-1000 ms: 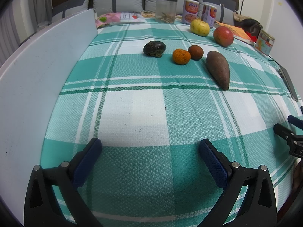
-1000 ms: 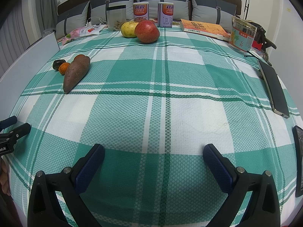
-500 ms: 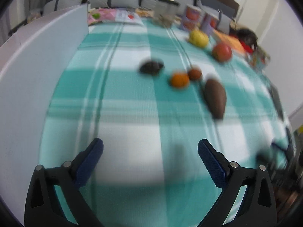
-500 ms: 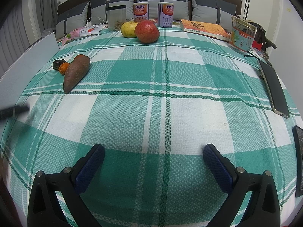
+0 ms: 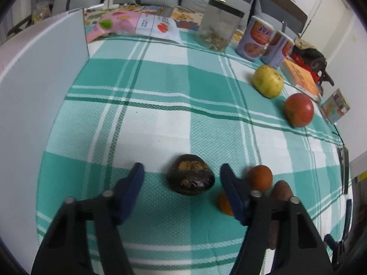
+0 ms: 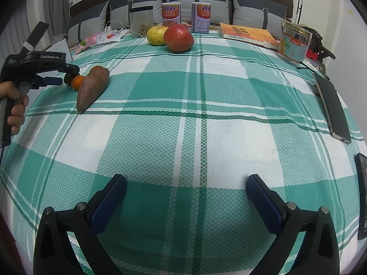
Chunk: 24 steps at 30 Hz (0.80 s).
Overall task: Organize fruits
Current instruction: 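Grasp the dark passion fruit with the left tool while the right tool reaches the sweet potato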
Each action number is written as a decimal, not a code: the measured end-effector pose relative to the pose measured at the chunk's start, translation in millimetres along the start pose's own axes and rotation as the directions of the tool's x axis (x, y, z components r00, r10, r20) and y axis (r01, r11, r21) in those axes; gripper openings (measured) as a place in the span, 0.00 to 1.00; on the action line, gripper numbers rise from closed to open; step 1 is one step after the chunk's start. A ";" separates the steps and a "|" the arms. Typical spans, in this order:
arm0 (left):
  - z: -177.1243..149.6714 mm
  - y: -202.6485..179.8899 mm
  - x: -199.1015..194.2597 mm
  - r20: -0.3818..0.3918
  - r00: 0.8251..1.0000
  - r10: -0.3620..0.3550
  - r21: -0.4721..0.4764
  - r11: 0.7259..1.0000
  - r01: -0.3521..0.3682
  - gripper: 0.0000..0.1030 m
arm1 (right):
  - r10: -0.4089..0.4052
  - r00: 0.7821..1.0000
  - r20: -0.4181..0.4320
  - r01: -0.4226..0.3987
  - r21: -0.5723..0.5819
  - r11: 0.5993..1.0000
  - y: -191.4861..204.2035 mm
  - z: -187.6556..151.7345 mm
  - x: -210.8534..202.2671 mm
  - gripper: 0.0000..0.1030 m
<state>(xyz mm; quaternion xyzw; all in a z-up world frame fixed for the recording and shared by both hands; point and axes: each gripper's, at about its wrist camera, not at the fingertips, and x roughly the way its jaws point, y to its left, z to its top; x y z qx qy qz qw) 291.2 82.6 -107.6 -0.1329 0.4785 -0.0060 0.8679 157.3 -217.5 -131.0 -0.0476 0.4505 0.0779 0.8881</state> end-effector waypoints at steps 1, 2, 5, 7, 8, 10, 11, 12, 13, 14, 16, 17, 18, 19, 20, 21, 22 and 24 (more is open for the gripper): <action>-1.2 0.7 1.2 -0.011 1.000 -0.027 0.003 1.000 0.027 0.43 | 0.000 1.000 0.000 0.000 0.000 1.000 -0.1 0.0 0.1 1.00; -3.2 0.1 -0.2 -0.010 1.000 -0.020 0.015 1.000 0.020 0.43 | 0.000 1.000 0.000 0.000 0.000 1.000 0.0 0.0 0.0 1.00; -15.0 0.3 -14.0 0.007 1.000 0.003 0.042 0.999 -0.003 0.43 | 0.000 1.000 0.000 0.000 0.000 1.000 0.2 -0.3 -0.1 1.00; -26.7 6.4 -26.3 -0.004 1.000 -0.020 0.030 0.999 0.020 0.43 | 0.000 1.000 0.000 0.000 0.000 1.000 0.0 0.0 0.0 1.00; -35.3 10.5 -35.3 -0.009 0.999 -0.033 0.025 0.999 0.033 0.43 | 0.000 1.000 0.000 0.000 0.000 1.000 0.0 0.0 0.0 1.00; -56.7 16.2 -55.9 -0.019 0.999 -0.050 0.034 0.998 0.051 0.43 | 0.000 1.000 0.000 0.000 0.000 1.000 0.0 0.0 0.1 1.00; -66.0 17.8 -63.8 -0.022 0.998 -0.054 0.039 0.998 0.055 0.43 | -0.001 1.000 0.000 0.001 0.000 1.000 0.0 0.0 0.1 1.00; -76.8 19.3 -72.4 -0.028 0.998 -0.059 0.044 0.997 0.060 0.43 | -0.001 1.000 0.000 0.001 0.000 1.000 0.0 0.0 0.1 1.00; -92.2 20.5 -83.1 -0.038 0.997 -0.066 0.054 0.996 0.068 0.43 | -0.001 1.000 0.000 0.001 0.000 1.000 0.0 0.1 0.1 1.00; -101.6 20.8 -89.4 -0.041 0.997 -0.068 0.064 0.995 0.071 0.43 | -0.001 1.000 0.000 0.001 0.000 1.000 0.2 -0.1 -0.1 1.00; -123.4 19.1 -103.0 -0.036 0.998 -0.059 0.091 0.994 0.062 0.43 | -0.001 1.000 0.000 0.001 0.000 1.000 -0.1 0.1 0.2 1.00; -135.1 18.3 -108.9 -0.027 0.998 -0.052 0.099 0.994 0.055 0.43 | -0.002 1.000 0.001 0.002 0.000 1.000 0.1 -0.1 0.0 1.00; -143.9 17.5 -112.2 -0.021 0.999 -0.047 0.107 0.993 0.049 0.43 | -0.001 1.000 0.001 0.001 0.000 1.000 -0.2 0.2 0.2 1.00; -153.4 16.2 -114.5 -0.014 0.999 -0.037 0.123 0.992 0.038 0.43 | -0.001 1.000 0.001 0.001 0.000 1.000 0.0 0.1 0.1 1.00; -161.9 15.0 -115.2 -0.010 1.000 -0.018 0.141 0.990 0.019 0.44 | -0.002 1.000 0.001 0.002 0.000 1.000 0.1 -0.1 0.0 1.00; -168.5 14.7 -114.6 -0.006 1.000 0.002 0.151 0.989 -0.001 0.50 | -0.001 1.000 0.001 0.001 0.001 1.000 0.0 0.1 0.2 1.00; -175.4 15.5 -114.1 0.000 1.000 0.023 0.158 0.987 -0.023 0.57 | -0.002 1.000 0.002 0.002 0.001 1.000 0.1 0.0 0.0 1.00; -180.8 18.6 -115.8 0.013 0.999 0.036 0.154 0.987 -0.038 0.76 | -0.003 1.000 0.003 0.003 0.002 1.000 0.3 -0.2 0.0 1.00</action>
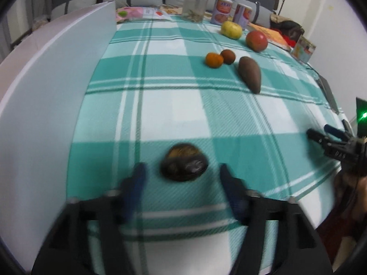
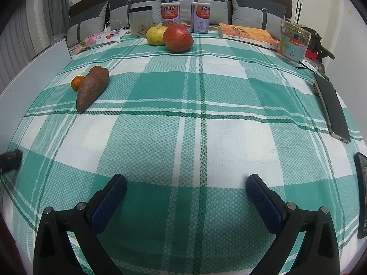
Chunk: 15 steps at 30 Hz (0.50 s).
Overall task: Organize fruits
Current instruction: 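Grasp the dark passion fruit with the left tool while the right tool reaches the sweet potato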
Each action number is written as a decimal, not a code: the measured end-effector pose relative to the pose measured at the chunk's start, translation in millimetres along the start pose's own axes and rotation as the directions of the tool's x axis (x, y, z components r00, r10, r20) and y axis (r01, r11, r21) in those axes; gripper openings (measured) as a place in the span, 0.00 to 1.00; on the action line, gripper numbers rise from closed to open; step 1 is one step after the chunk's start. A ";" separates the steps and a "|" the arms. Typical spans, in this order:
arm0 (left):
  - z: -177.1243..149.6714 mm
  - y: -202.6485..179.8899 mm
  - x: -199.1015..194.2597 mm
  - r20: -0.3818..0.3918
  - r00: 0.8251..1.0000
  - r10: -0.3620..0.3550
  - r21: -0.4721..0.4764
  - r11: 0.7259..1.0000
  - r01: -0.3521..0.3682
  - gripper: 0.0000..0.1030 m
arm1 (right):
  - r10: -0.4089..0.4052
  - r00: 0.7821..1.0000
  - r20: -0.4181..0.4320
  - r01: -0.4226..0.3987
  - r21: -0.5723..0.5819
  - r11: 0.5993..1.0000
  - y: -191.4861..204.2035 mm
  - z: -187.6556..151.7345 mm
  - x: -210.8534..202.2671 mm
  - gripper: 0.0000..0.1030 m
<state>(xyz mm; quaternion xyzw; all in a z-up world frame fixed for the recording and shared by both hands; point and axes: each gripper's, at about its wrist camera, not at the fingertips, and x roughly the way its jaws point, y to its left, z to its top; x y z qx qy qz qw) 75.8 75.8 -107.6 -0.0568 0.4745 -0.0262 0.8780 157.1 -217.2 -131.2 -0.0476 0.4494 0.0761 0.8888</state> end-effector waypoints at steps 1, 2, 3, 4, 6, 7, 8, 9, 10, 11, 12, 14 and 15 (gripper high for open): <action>-1.5 1.3 -2.2 0.012 1.000 -0.003 -0.004 1.000 0.003 0.76 | 0.000 1.000 0.000 0.000 0.000 1.000 0.0 0.0 0.1 1.00; -1.0 1.9 -3.6 0.017 1.000 -0.008 -0.002 1.000 0.008 0.76 | -0.001 1.000 0.001 0.001 0.001 1.000 0.0 -0.2 0.0 1.00; 0.2 1.9 -4.2 0.020 1.000 -0.007 0.001 1.000 0.007 0.76 | 0.000 1.000 0.001 0.000 0.001 1.000 0.0 -0.1 0.1 1.00; 2.1 1.7 -5.5 0.027 1.000 -0.003 0.005 1.000 0.003 0.76 | 0.000 1.000 0.001 0.000 0.000 1.000 0.0 -0.1 0.2 1.00; 3.6 0.6 -4.9 0.030 1.000 -0.001 0.008 1.000 0.001 0.76 | -0.001 1.000 0.001 0.001 0.000 1.000 0.0 -0.2 0.2 1.00; 3.7 -0.6 -3.9 0.026 1.000 0.002 0.009 1.000 -0.002 0.76 | -0.001 1.000 0.001 0.001 0.000 1.000 0.1 -0.3 0.1 1.00; 2.9 -1.8 -3.0 0.024 1.000 0.004 0.011 1.000 -0.004 0.76 | 0.000 1.000 0.001 0.000 0.000 1.000 0.0 -0.2 0.2 1.00; 2.5 -3.5 -1.5 0.021 1.000 0.009 0.014 1.000 -0.009 0.76 | 0.000 1.000 0.001 0.000 0.000 1.000 0.1 -0.2 0.2 1.00; 1.7 -5.1 0.1 0.017 1.000 0.016 0.019 1.000 -0.016 0.76 | -0.001 1.000 0.001 0.001 0.000 1.000 0.1 -0.2 0.3 1.00; 1.4 -6.0 1.7 0.014 1.000 0.022 0.022 1.000 -0.022 0.76 | 0.000 1.000 0.001 0.000 0.000 1.000 0.0 -0.3 0.2 1.00; 1.0 -6.7 2.8 0.011 1.000 0.026 0.026 0.999 -0.027 0.76 | 0.000 1.000 0.001 0.000 0.000 1.000 0.1 -0.2 0.3 1.00; 0.7 -7.3 3.8 0.010 0.999 0.032 0.030 0.999 -0.032 0.76 | -0.001 1.000 0.001 0.001 0.000 1.000 0.3 -0.3 0.2 1.00; 0.7 -7.2 4.0 0.010 0.999 0.035 0.031 0.999 -0.035 0.76 | -0.001 1.000 0.001 0.001 0.000 1.000 0.3 -0.3 0.3 1.00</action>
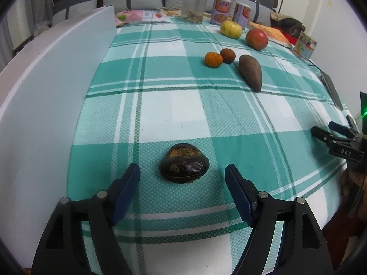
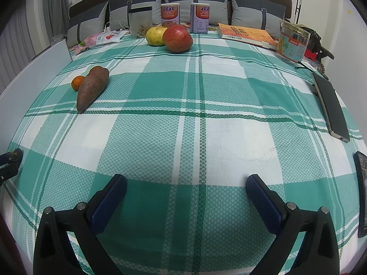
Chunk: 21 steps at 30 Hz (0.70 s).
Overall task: Organize fruits
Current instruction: 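Grasp the dark passion fruit with the left tool while the right tool reaches the sweet potato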
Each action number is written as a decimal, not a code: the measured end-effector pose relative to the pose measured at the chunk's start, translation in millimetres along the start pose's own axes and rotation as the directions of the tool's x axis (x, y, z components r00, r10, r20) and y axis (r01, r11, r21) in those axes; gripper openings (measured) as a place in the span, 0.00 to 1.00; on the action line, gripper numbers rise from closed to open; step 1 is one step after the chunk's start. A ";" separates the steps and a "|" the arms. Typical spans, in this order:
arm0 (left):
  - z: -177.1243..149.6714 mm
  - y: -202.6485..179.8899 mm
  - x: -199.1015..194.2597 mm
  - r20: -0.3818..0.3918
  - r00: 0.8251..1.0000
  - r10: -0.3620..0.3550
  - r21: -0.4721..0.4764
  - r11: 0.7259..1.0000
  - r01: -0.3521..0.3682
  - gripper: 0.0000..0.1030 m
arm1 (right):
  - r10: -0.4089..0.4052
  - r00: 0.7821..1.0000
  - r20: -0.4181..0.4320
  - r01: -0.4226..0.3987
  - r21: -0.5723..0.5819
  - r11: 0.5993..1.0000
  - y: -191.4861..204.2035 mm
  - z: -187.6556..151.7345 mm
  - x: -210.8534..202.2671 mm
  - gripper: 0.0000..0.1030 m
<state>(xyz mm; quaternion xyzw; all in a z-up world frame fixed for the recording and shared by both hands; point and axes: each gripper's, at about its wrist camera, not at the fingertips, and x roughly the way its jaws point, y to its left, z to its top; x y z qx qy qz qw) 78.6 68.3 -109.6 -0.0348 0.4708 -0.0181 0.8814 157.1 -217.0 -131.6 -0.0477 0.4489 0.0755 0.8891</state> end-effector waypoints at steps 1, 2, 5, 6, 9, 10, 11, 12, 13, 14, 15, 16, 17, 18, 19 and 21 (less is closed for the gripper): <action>0.0 0.4 0.0 0.000 1.000 0.000 0.000 1.000 0.000 0.76 | 0.000 1.000 0.000 0.000 0.000 1.000 0.0 0.0 0.0 1.00; -0.1 0.2 0.0 0.000 1.000 -0.001 0.000 1.000 0.001 0.76 | -0.001 1.000 0.000 0.001 0.000 1.000 0.0 0.0 0.1 1.00; -0.4 -0.6 0.4 -0.001 1.000 0.009 0.015 1.000 -0.009 0.76 | 0.000 1.000 0.000 0.000 0.000 1.000 -0.1 0.1 0.2 1.00; -0.5 -0.6 0.5 -0.001 1.000 0.011 0.019 1.000 -0.011 0.76 | 0.000 1.000 0.000 0.000 0.000 1.000 -0.1 0.1 0.2 1.00; -0.5 1.3 1.3 -0.005 1.000 0.010 0.015 1.000 -0.010 0.76 | 0.000 1.000 0.000 0.000 0.000 1.000 -0.1 0.1 0.3 1.00; -0.6 2.2 1.5 -0.005 1.000 0.010 0.011 1.000 -0.010 0.76 | 0.000 1.000 0.000 0.000 -0.001 1.000 -0.2 0.2 0.4 1.00; -0.7 3.3 1.8 -0.005 1.000 0.008 0.007 1.000 -0.008 0.76 | 0.000 1.000 0.000 0.000 -0.001 1.000 -0.1 0.2 0.4 1.00; -0.7 4.2 2.1 -0.006 1.000 0.008 0.004 1.000 -0.008 0.76 | 0.000 1.000 0.000 0.000 -0.001 1.000 -0.2 0.2 0.4 1.00; -0.7 5.1 2.4 -0.007 1.000 0.008 0.000 1.000 -0.008 0.76 | 0.000 1.000 0.000 0.000 -0.001 1.000 -0.2 0.2 0.4 1.00; -0.8 5.7 2.8 -0.008 1.000 0.007 -0.001 1.000 -0.007 0.76 | 0.000 1.000 0.000 0.000 -0.001 1.000 -0.1 0.2 0.4 1.00; -0.9 6.0 2.8 -0.007 1.000 0.005 -0.003 1.000 -0.005 0.76 | 0.000 1.000 0.000 0.000 -0.001 1.000 -0.1 0.2 0.4 1.00; -0.8 6.2 2.6 -0.007 1.000 0.004 -0.004 1.000 -0.004 0.76 | 0.000 1.000 0.000 0.000 -0.001 1.000 -0.1 0.2 0.5 1.00; -0.7 6.3 2.6 -0.007 1.000 0.006 -0.002 1.000 -0.006 0.76 | 0.000 1.000 0.000 0.000 -0.001 1.000 -0.1 0.2 0.5 1.00; -0.7 5.9 2.6 -0.006 1.000 0.009 0.000 1.000 -0.009 0.76 | 0.000 1.000 0.000 0.000 -0.001 1.000 -0.1 0.2 0.5 1.00; -0.8 5.4 2.6 -0.007 1.000 0.013 0.004 1.000 -0.013 0.76 | 0.000 1.000 0.000 0.000 -0.001 1.000 -0.1 0.2 0.6 1.00; -0.5 5.2 2.2 -0.011 1.000 0.011 0.006 1.000 -0.011 0.76 | 0.000 1.000 0.000 0.000 -0.001 1.000 -0.1 0.2 0.6 1.00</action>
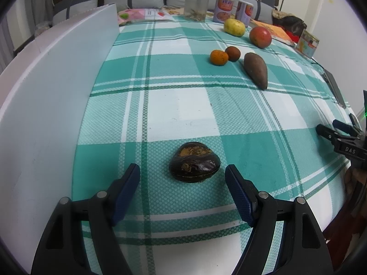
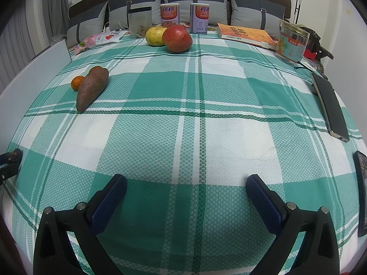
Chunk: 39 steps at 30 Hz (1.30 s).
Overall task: Organize fruits
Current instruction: 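Grasp the dark passion fruit with the left tool while the right tool reaches the sweet potato, then grasp the small sweet potato with the right tool and lift it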
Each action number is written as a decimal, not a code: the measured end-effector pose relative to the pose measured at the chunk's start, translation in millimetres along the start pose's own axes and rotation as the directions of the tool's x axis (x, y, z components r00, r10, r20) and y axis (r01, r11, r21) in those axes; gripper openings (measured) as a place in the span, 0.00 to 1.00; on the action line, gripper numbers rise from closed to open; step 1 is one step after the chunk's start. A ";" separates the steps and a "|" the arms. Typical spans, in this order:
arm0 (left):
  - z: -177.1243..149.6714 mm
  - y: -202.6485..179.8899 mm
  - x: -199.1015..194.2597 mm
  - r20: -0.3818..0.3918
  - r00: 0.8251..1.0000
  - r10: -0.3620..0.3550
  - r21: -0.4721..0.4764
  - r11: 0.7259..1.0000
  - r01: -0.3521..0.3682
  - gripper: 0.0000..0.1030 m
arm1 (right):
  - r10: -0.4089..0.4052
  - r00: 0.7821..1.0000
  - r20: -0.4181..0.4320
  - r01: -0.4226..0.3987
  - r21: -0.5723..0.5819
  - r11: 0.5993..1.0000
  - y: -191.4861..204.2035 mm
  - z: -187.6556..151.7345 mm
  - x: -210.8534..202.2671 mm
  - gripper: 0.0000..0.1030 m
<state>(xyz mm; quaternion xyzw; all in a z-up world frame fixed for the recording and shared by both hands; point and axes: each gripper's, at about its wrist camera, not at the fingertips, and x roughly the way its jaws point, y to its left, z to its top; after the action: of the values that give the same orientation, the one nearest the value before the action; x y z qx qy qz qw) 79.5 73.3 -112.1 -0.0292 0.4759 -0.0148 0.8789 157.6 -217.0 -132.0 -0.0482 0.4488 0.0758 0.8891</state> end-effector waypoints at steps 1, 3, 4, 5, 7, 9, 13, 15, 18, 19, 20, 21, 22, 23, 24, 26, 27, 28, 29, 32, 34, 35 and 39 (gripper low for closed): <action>0.6 0.8 -1.7 -0.001 1.000 -0.009 -0.004 1.000 0.009 0.76 | 0.000 1.000 -0.001 0.000 0.001 1.000 0.0 0.1 0.1 1.00; 3.7 6.1 -10.2 0.016 0.999 -0.048 -0.028 0.998 0.049 0.77 | 0.006 1.000 -0.011 -0.006 0.002 1.000 -1.3 1.7 0.7 1.00; 5.4 9.8 -15.4 0.028 0.997 -0.076 -0.041 0.996 0.077 0.79 | 0.013 0.999 -0.031 -0.013 0.003 1.000 -2.3 5.0 1.9 1.00; 6.9 13.9 -20.0 0.038 0.993 -0.114 -0.053 0.992 0.116 0.87 | 0.021 0.998 -0.063 -0.020 0.016 1.000 -4.0 10.8 3.6 1.00; 6.7 19.7 -27.0 0.057 0.981 -0.184 -0.055 0.981 0.187 0.89 | 0.110 0.989 -0.103 -0.095 0.135 0.986 -10.7 29.2 5.6 0.98; 6.7 19.2 -28.3 0.059 0.978 -0.199 -0.036 0.979 0.201 0.89 | 0.260 0.962 -0.086 -0.230 0.265 0.937 -10.0 54.6 7.6 0.94; 8.3 14.6 -25.8 0.056 0.978 -0.199 -0.005 0.980 0.199 0.89 | 0.401 0.904 -0.149 -0.349 0.284 0.893 33.5 104.1 28.7 0.78; 7.4 13.2 -26.2 0.051 0.982 -0.183 0.011 0.983 0.183 0.89 | 0.413 0.893 -0.180 -0.362 0.259 0.896 60.9 126.1 40.9 0.77; 5.7 15.4 -28.8 0.053 0.986 -0.160 0.020 0.987 0.159 0.88 | 0.355 0.902 -0.244 -0.309 0.208 0.928 92.7 144.5 58.2 0.75; 5.7 17.1 -29.4 0.054 0.986 -0.158 0.016 0.987 0.158 0.88 | 0.322 0.907 -0.271 -0.277 0.192 0.941 99.4 145.3 65.0 0.70; 5.6 19.3 -30.1 0.055 0.986 -0.158 0.008 0.987 0.158 0.88 | 0.296 0.907 -0.301 -0.251 0.179 0.951 104.2 145.5 72.2 0.63; 5.6 21.4 -30.5 0.056 0.986 -0.158 0.000 0.987 0.158 0.88 | 0.277 0.904 -0.325 -0.232 0.170 0.958 107.3 143.4 78.7 0.42; 5.6 23.4 -31.0 0.057 0.986 -0.158 -0.007 0.987 0.159 0.88 | 0.269 0.906 -0.328 -0.225 0.165 0.960 107.4 142.2 80.7 0.38; 5.5 25.1 -31.4 0.055 0.986 -0.158 -0.013 0.987 0.159 0.88 | 0.271 0.908 -0.319 -0.229 0.163 0.960 106.5 141.9 78.9 0.38; 5.3 26.3 -31.6 0.053 0.986 -0.160 -0.015 0.987 0.161 0.88 | 0.271 0.909 -0.318 -0.233 0.152 0.961 105.3 139.4 74.5 0.38; 4.6 25.8 -33.3 0.045 0.984 -0.174 -0.009 0.985 0.174 0.88 | 0.289 0.900 -0.325 -0.256 0.141 0.956 100.6 129.7 62.5 0.38; 4.8 24.4 -33.4 0.040 0.983 -0.180 0.002 0.984 0.180 0.88 | 0.301 0.893 -0.335 -0.271 0.133 0.953 97.3 121.1 53.5 0.38; 4.5 21.4 -34.4 0.038 0.982 -0.183 0.018 0.983 0.182 0.88 | 0.306 0.887 -0.346 -0.283 0.118 0.952 95.5 111.7 43.6 0.38; 4.2 17.4 -35.0 0.036 0.983 -0.181 0.036 0.983 0.179 0.88 | 0.309 0.880 -0.361 -0.294 0.096 0.951 94.9 100.8 32.3 0.38; 4.6 6.2 -31.1 0.021 0.985 -0.169 0.066 0.984 0.167 0.86 | 0.312 0.854 -0.416 -0.318 0.058 0.946 93.5 64.1 7.2 0.38; 7.0 1.0 -24.2 0.006 0.988 -0.157 0.068 0.985 0.156 0.82 | 0.313 0.834 -0.455 -0.313 0.076 0.947 87.5 43.3 0.1 0.38; 9.0 -1.6 -19.8 -0.003 0.989 -0.146 0.068 0.987 0.146 0.78 | 0.319 0.823 -0.470 -0.313 0.093 0.945 84.4 36.5 -0.9 0.39; 16.9 -9.8 -3.5 -0.035 0.994 -0.100 0.084 0.991 0.103 0.50 | 0.355 0.802 -0.479 -0.319 0.159 0.934 72.7 35.3 -1.4 0.54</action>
<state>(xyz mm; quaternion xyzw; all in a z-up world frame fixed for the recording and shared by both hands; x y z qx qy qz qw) 91.7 64.3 -99.3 -0.0155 0.4861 -0.0805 0.8701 171.7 -140.2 -111.2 0.0457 0.6675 0.2017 0.7154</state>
